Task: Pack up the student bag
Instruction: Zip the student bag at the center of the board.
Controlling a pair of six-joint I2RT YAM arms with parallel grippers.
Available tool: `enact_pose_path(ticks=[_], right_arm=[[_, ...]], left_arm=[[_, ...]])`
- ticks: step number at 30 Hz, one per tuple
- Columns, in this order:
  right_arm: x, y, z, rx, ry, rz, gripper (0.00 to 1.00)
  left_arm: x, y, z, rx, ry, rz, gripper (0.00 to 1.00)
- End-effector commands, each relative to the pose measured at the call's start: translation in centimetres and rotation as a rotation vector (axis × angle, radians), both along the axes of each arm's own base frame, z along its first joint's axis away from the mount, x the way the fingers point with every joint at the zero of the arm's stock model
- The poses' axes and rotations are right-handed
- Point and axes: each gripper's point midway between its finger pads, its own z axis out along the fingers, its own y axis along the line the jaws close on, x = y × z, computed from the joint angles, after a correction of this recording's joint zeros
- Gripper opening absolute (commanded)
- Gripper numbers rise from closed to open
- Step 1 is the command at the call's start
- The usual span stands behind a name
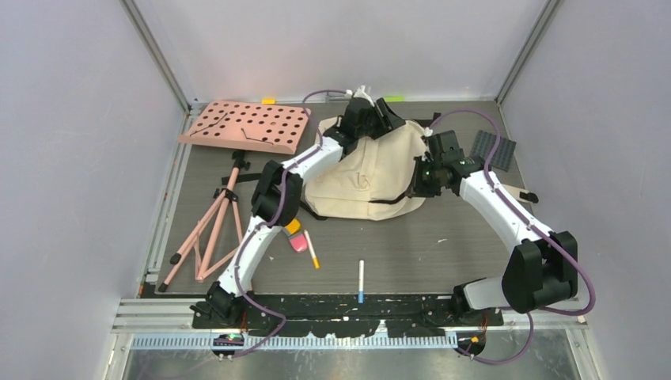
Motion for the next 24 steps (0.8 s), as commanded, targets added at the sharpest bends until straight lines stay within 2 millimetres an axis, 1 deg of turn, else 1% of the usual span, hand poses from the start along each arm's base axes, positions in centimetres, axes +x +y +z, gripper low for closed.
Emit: enact_pose_path(ticks=[1,2,3,6,9,12,13,15,16,20,24], right_arm=[[1.7,-2.1,2.5,-0.038,-0.092,-0.126,0.01],[1.7,-2.3,2.6,-0.036,-0.100,-0.134,0.01],[1.9,-2.4,2.7,-0.032,-0.109,-0.138,0.01],[1.8,-2.8,2.7,-0.019,-0.120,-0.159,0.01],[1.6,-2.9,2.6,-0.013,-0.121,-0.170,0.01],[1.3,-2.9,2.4,-0.005,-0.113,-0.169,0.01],[1.2,-2.9,2.4,-0.002,-0.113,-0.169,0.01],[0.9,-3.0,2.4,0.002,-0.115,-0.175,0.01],[0.9,-3.0,2.4,0.003,-0.119,-0.177,0.01],[0.3,-3.3,2.7,0.008,-0.135,-0.192,0.01],[-0.1,-3.3,2.9,0.022,-0.142,-0.199,0.01]], left_arm=[[-3.6,1.4,9.9,-0.016,-0.181,-0.166,0.57],[-4.7,1.5,10.3,-0.010,-0.177,-0.201,0.57],[-5.9,1.6,10.2,-0.005,-0.163,-0.238,0.57],[-9.5,1.4,9.0,0.019,-0.103,-0.348,0.58],[-13.2,0.8,8.0,0.026,-0.055,-0.451,0.59],[-16.5,-0.2,6.9,0.020,-0.002,-0.538,0.61],[-17.3,-0.4,6.5,0.019,0.011,-0.559,0.62],[-18.3,-1.0,5.8,0.024,0.028,-0.585,0.63],[-18.7,-1.1,5.1,0.035,0.056,-0.593,0.64],[-19.8,-2.4,3.9,0.045,0.097,-0.636,0.65],[-20.7,-2.6,1.8,0.149,0.138,-0.647,0.65]])
